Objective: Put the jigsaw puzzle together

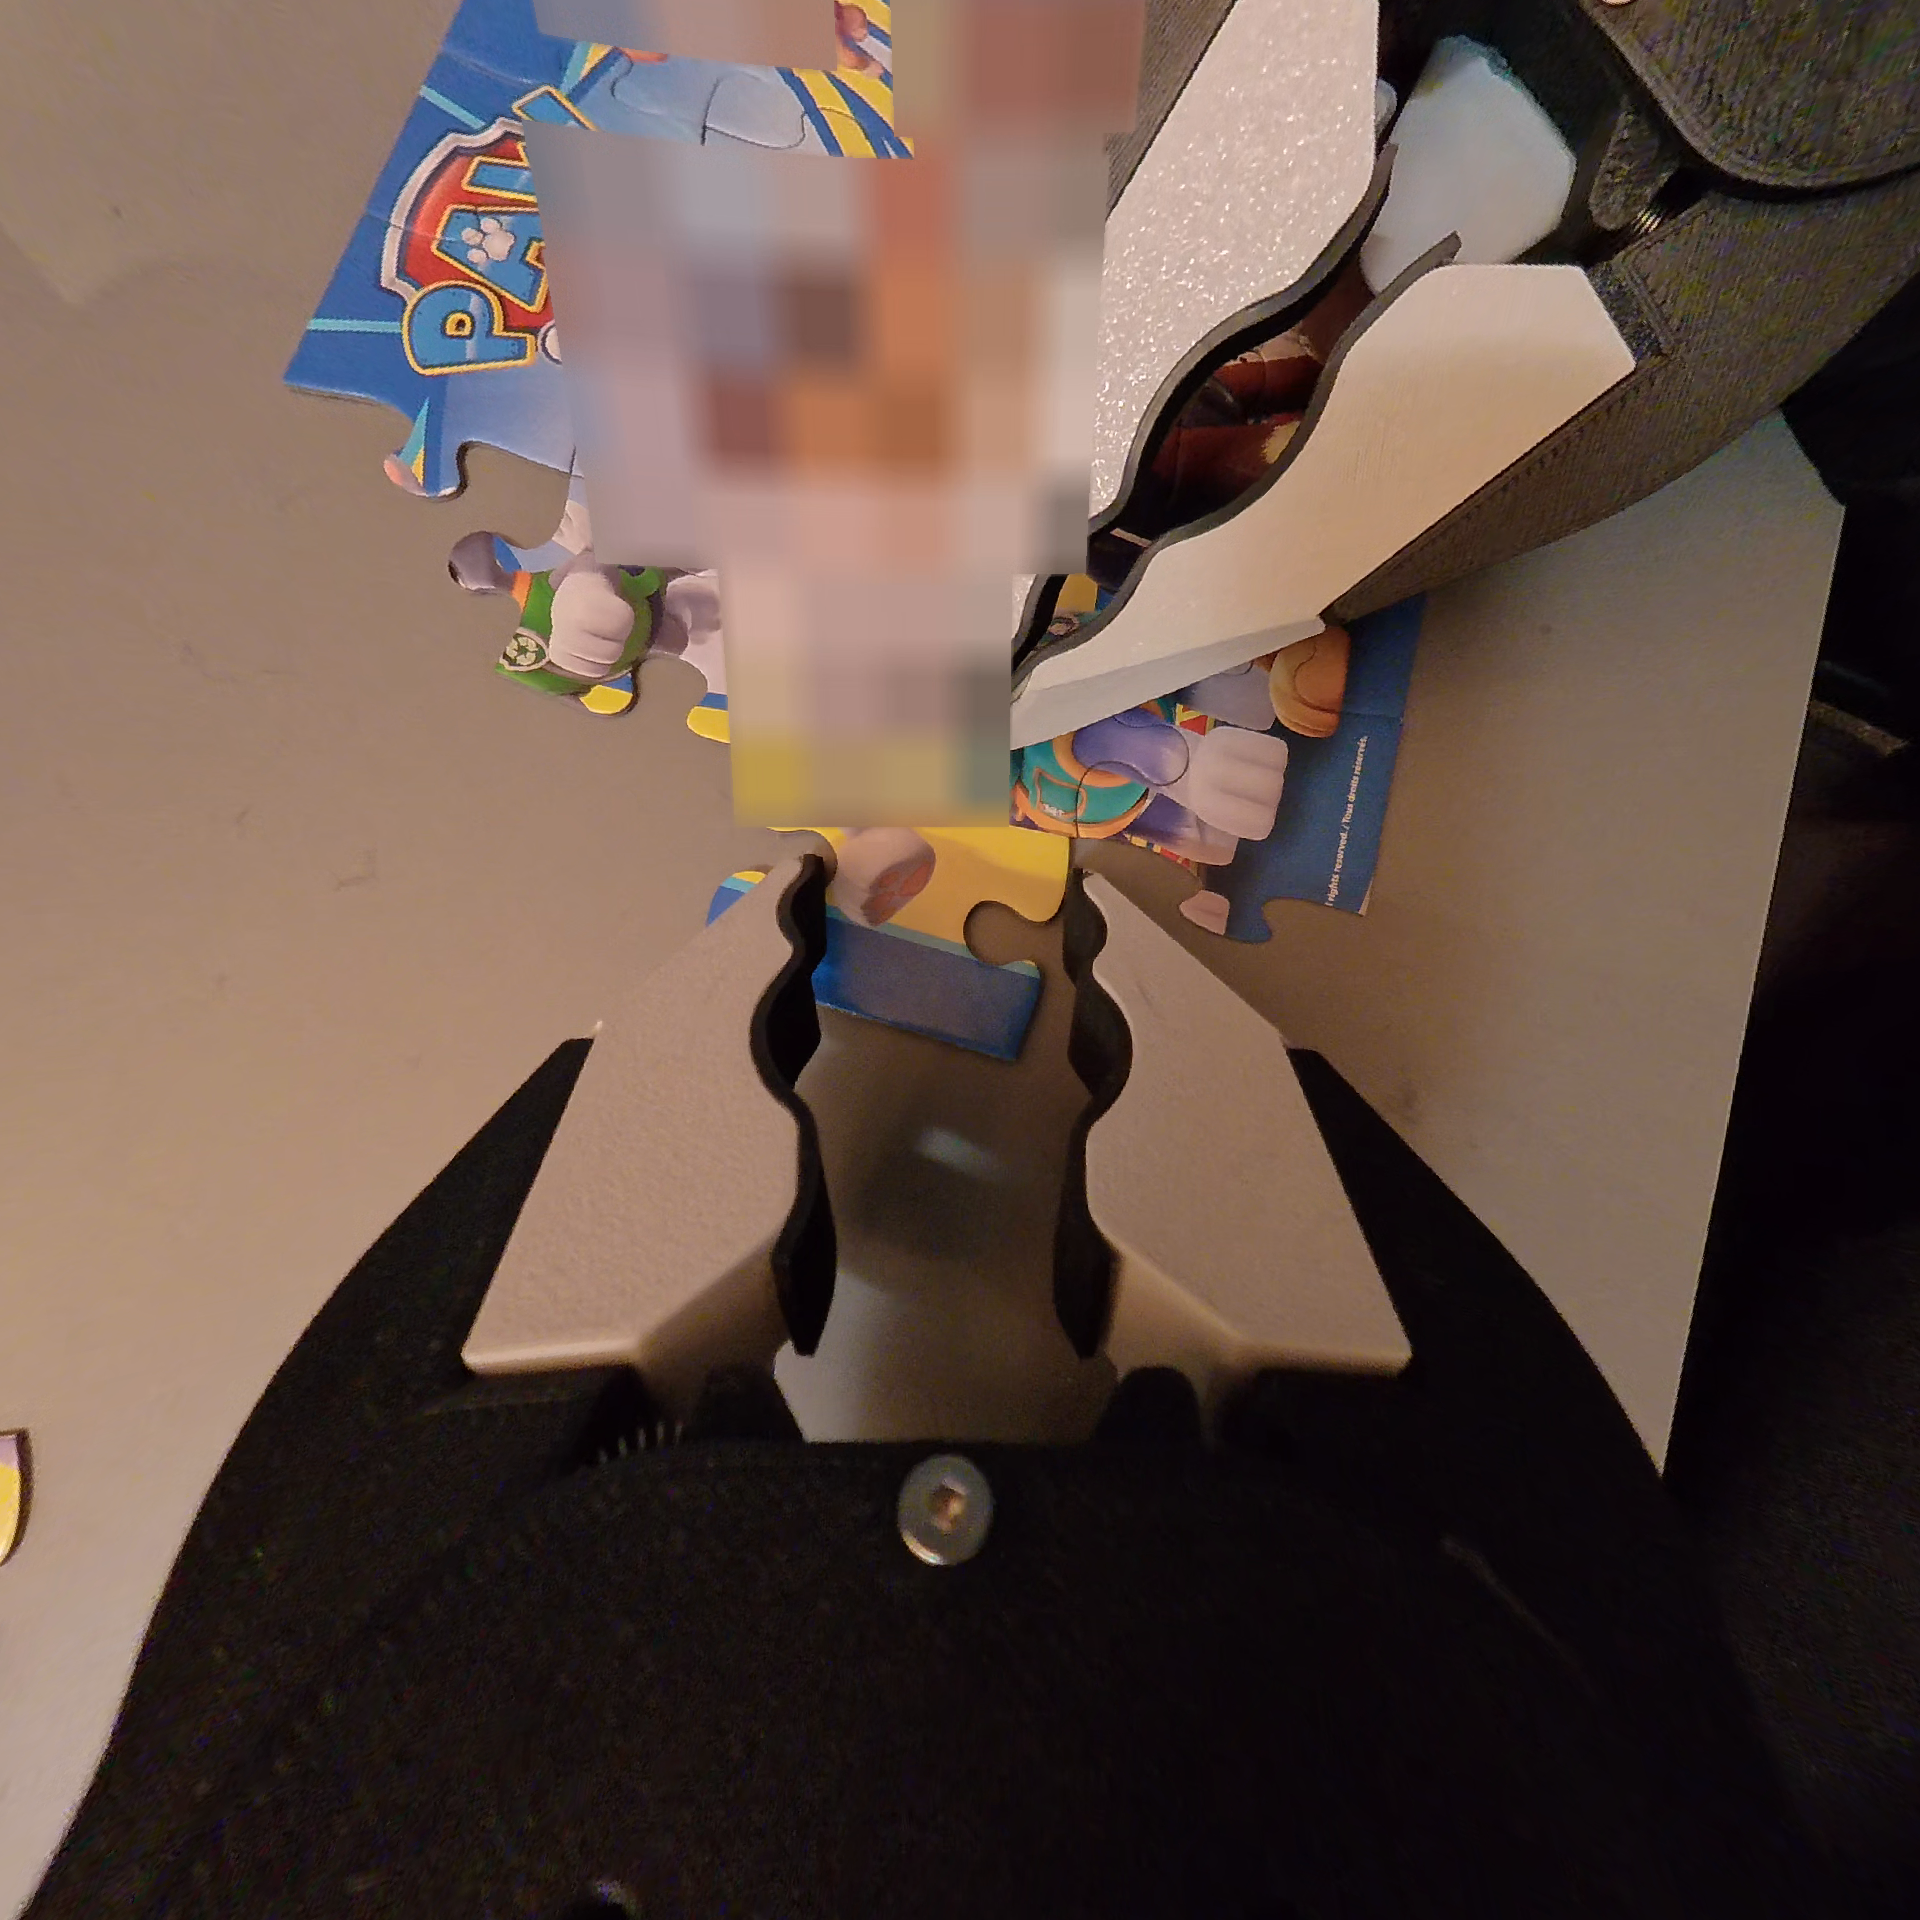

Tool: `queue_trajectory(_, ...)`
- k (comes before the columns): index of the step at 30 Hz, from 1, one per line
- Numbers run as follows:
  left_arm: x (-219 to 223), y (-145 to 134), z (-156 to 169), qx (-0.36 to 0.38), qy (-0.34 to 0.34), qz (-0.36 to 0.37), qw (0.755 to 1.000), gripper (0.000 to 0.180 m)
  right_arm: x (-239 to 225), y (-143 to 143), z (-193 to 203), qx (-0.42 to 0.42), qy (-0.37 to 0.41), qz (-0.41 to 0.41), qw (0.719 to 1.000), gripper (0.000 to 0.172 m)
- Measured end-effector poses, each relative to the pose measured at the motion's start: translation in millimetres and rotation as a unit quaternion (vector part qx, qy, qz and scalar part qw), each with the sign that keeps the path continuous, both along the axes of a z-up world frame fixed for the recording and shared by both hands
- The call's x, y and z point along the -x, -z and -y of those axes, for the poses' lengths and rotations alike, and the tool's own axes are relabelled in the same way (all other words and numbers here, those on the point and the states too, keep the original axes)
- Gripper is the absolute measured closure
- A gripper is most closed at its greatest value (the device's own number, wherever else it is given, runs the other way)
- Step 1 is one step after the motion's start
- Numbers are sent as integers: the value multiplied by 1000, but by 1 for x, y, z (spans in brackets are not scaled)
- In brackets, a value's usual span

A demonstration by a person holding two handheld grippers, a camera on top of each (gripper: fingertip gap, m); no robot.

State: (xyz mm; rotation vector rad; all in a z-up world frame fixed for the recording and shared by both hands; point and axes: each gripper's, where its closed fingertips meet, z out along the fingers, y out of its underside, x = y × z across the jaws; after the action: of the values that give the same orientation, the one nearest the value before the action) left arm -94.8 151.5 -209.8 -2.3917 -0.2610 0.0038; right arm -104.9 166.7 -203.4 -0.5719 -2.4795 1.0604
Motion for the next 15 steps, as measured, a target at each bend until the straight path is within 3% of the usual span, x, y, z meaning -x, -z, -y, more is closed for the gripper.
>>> queue_trajectory(15, 3, -4, 3, -9, -3, 2, 1000, 139, 3, -5, -2, 12, 9, -8, 1000, 172)
